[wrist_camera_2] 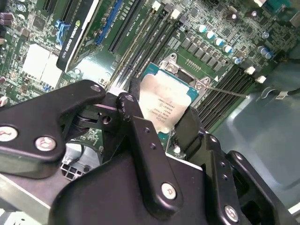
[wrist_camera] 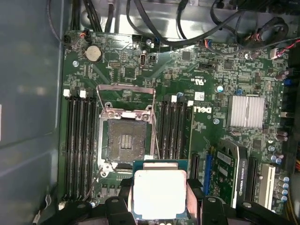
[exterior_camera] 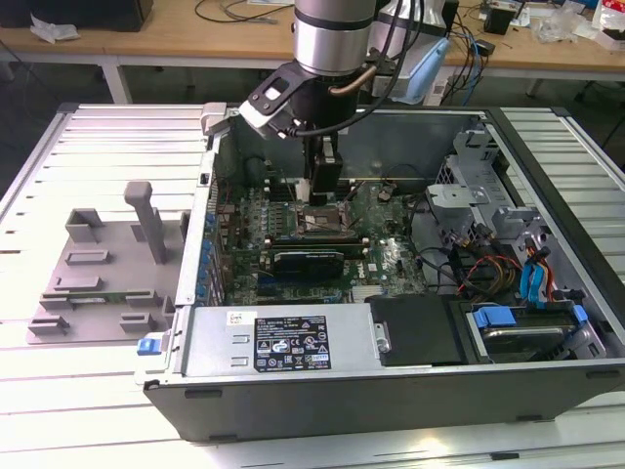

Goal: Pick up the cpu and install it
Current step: 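Place the cpu into insertion slot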

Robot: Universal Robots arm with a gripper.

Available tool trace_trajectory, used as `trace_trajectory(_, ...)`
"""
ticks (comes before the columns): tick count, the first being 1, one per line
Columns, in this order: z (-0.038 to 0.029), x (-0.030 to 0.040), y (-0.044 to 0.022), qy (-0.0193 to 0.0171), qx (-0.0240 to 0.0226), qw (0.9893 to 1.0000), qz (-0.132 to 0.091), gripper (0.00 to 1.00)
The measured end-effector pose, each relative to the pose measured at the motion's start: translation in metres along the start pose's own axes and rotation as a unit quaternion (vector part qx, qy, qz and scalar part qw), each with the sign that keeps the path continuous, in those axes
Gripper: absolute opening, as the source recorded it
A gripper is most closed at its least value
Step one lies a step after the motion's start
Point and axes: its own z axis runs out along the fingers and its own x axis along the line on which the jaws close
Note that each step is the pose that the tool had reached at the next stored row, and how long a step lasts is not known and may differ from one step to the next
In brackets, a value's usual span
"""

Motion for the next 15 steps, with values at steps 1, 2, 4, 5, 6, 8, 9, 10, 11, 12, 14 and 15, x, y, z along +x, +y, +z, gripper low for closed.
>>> trace_trajectory(1,0.0,-0.0001,0.0,-0.0014,0.0,1.0,0.0,0.55)
trace_trajectory(2,-0.0001,-0.0001,-0.0001,-0.0016,0.0002,1.0,0.001,0.55)
trace_trajectory(4,-0.0001,-0.0001,0.0,-0.0018,0.0001,1.0,0.001,0.55)
trace_trajectory(5,-0.0001,-0.0001,-0.0001,-0.0018,0.0001,1.0,0.001,0.55)
trace_trajectory(6,0.0,0.0,0.0,-0.0018,0.0001,1.0,0.001,0.55)
trace_trajectory(8,0.0009,0.0,0.0,-0.0018,0.0001,1.0,0.001,0.55)
trace_trajectory(9,0.0019,0.0004,0.0001,-0.0019,0.0001,1.0,0.001,0.55)
trace_trajectory(10,0.0027,0.0005,0.0002,-0.0018,0.0001,1.0,0.001,0.55)
trace_trajectory(11,0.0031,0.0005,0.0002,-0.0019,0.0002,1.0,0.001,0.55)
trace_trajectory(12,0.0034,0.0005,0.0003,-0.0018,0.0001,1.0,0.001,0.55)
trace_trajectory(14,0.005,0.0006,0.0004,-0.0018,0.0001,1.0,0.001,0.55)
trace_trajectory(15,0.0063,0.0007,0.0007,-0.0018,0.0001,1.0,0.001,0.55)
